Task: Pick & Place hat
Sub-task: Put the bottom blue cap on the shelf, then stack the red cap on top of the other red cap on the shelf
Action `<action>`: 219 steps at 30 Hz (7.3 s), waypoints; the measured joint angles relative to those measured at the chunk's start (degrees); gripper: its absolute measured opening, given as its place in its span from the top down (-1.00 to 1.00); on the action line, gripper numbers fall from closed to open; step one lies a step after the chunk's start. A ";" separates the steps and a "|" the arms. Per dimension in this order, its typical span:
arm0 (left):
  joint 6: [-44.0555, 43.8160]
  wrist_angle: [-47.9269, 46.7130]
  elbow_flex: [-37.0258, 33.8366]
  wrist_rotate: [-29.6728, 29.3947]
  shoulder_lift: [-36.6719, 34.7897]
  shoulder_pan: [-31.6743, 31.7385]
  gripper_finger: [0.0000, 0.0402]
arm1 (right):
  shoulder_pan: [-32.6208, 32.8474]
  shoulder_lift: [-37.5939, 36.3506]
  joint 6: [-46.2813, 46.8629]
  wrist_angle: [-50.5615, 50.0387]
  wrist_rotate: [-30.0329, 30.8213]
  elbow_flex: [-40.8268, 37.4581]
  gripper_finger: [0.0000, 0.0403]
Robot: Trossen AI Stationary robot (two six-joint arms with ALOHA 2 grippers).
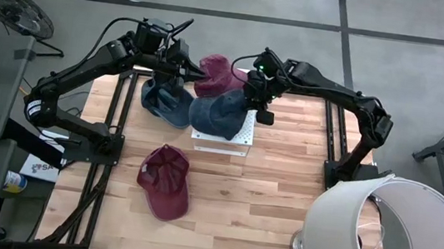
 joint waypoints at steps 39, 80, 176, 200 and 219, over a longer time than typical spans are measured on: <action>-0.76 0.61 0.00 -14.32 4.94 0.00 0.66 | -0.02 0.00 14.01 -4.29 1.57 0.00 0.13; 2.22 -17.62 0.02 -26.84 -0.70 0.04 0.65 | 5.15 -3.96 47.79 -15.20 13.95 -5.57 -0.05; -41.50 -14.60 -50.42 -20.96 -30.58 -27.34 0.65 | 48.15 -3.93 87.73 4.95 39.58 -10.01 -0.05; -38.65 -9.07 -50.42 -17.29 -21.17 -27.36 0.05 | 48.15 -3.91 86.79 5.49 39.85 -9.99 -0.05; -40.26 -6.75 -50.40 -16.55 -13.57 -27.36 0.42 | 48.15 -3.91 85.55 5.47 39.82 -9.99 -0.05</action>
